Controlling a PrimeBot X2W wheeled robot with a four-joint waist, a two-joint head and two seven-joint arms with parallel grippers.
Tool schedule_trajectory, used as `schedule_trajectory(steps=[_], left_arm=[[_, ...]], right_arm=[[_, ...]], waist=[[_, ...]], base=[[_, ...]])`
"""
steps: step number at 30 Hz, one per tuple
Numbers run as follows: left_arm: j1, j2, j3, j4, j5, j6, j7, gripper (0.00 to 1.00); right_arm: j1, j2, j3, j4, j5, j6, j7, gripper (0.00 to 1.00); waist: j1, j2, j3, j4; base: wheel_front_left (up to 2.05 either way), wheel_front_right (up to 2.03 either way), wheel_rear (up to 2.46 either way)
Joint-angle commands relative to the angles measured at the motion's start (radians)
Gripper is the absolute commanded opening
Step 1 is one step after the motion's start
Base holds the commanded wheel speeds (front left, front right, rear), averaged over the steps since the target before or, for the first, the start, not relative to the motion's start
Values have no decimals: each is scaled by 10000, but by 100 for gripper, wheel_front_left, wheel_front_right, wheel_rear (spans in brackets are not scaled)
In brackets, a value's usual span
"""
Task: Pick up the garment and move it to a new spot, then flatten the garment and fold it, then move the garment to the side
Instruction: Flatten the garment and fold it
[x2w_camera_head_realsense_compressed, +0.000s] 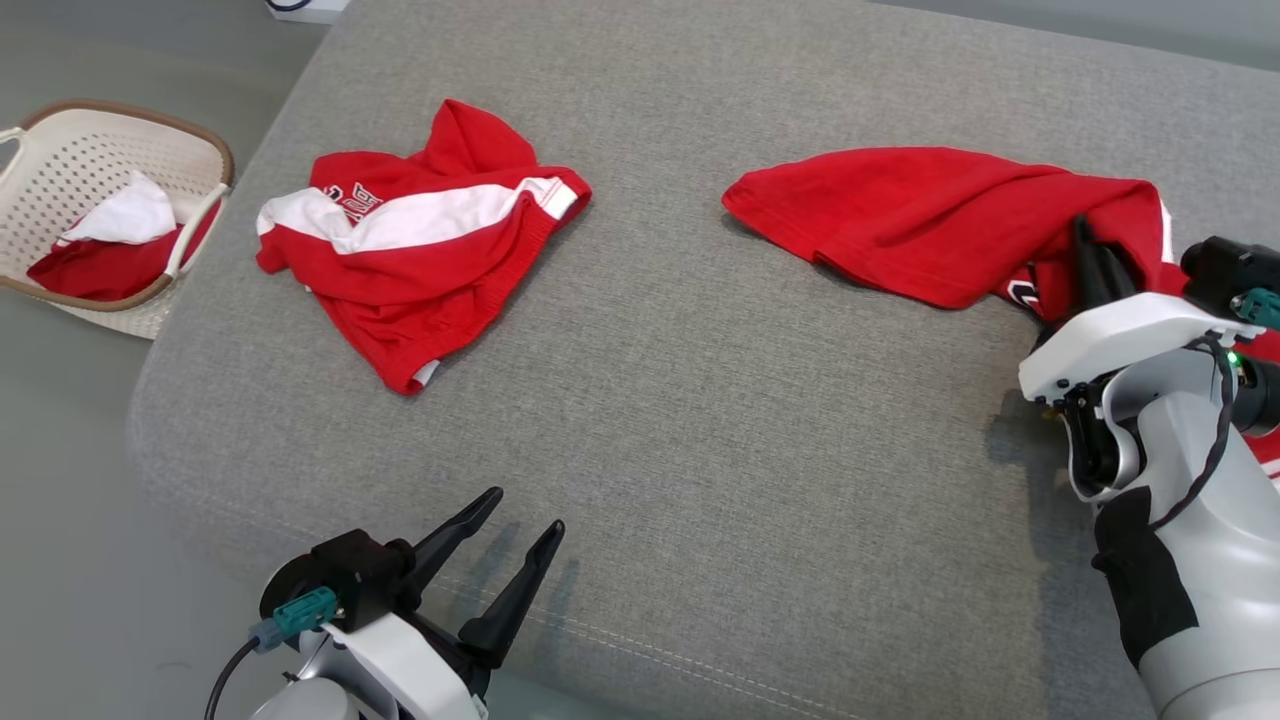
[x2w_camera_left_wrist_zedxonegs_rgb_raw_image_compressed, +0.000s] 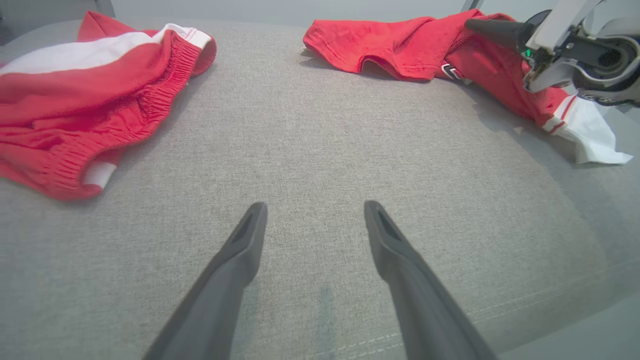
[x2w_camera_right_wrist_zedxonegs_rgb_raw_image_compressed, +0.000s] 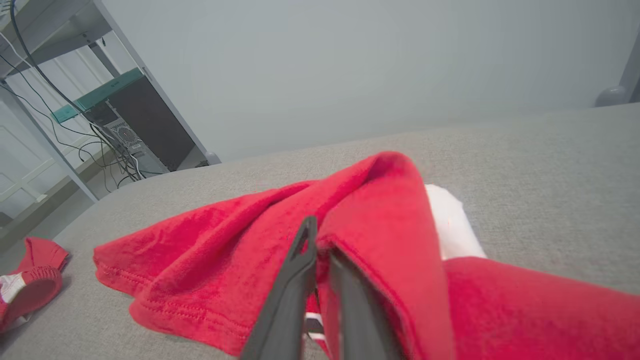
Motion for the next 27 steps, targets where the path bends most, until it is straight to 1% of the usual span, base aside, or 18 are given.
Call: schedule_trajectory(steps=[1, 3, 5, 7, 10, 12, 15, 18, 21, 22, 24, 25, 27], left_arm=[[-233, 349, 344, -179, -77, -40, -90, 100], [-218, 351, 338, -146, -88, -40, -90, 100], [-200, 328, 325, -89, -77, -40, -90, 100], [-171, 295, 345, -25, -63, -40, -90, 100], [-85, 223, 399, 38, -7, -40, -90, 100], [-33, 184, 446, 50, 66, -40, -90, 100], [35, 93, 518, 56, 159, -40, -90, 100], [97, 14, 528, 37, 235, -40, -90, 100], [107, -15, 478, -35, 267, -40, -90, 100], [107, -11, 487, -51, 267, -40, -90, 100], [140, 24, 533, -84, 262, -40, -90, 100], [140, 24, 533, -84, 262, -40, -90, 100], [154, 53, 559, -100, 269, -40, -90, 100]], right_arm=[[-245, 157, 129, -150, -109, 31, -132, 0], [-255, 157, 117, -287, -104, 31, -133, 0], [-201, 157, 515, -496, 329, 31, -133, 0], [-86, 157, 1433, -900, 1276, 31, -133, 0], [243, 157, 3498, -2098, 3520, 31, -133, 0], [422, 157, 4642, -2967, 4663, 31, -133, 0], [553, 157, 5698, -3914, 5688, 31, -133, 0], [716, 157, 6331, -4439, 6460, 31, -133, 0], [987, 157, 7347, -4918, 7713, 31, -128, 0], [1058, 157, 7668, -4940, 8073, 31, -114, 0], [1034, 157, 8059, -4432, 8119, 31, -45, 0], [1034, 157, 8059, -4432, 8119, 31, -45, 0], [1015, 157, 8484, -3792, 8147, 31, 446, 0]], waist=[[0, 0, -21, 41], [0, 0, -66, 80], [0, 0, -130, 96], [0, 0, -229, 61], [0, 0, -403, -112], [0, 0, -496, -293], [0, 0, -611, -549], [0, 0, -683, -763], [0, 0, -696, -886], [0, 0, -705, -937], [0, 0, -720, -1073], [0, 0, -720, -1073], [0, 0, -721, -1176]], base=[[0, 0, 0], [0, 0, 0], [0, 0, 0], [0, 0, 0], [0, 0, 0], [0, 0, 0], [0, 0, 0], [0, 0, 0], [0, 0, 0], [0, 0, 0], [0, 0, 0], [0, 0, 0], [0, 0, 0]])
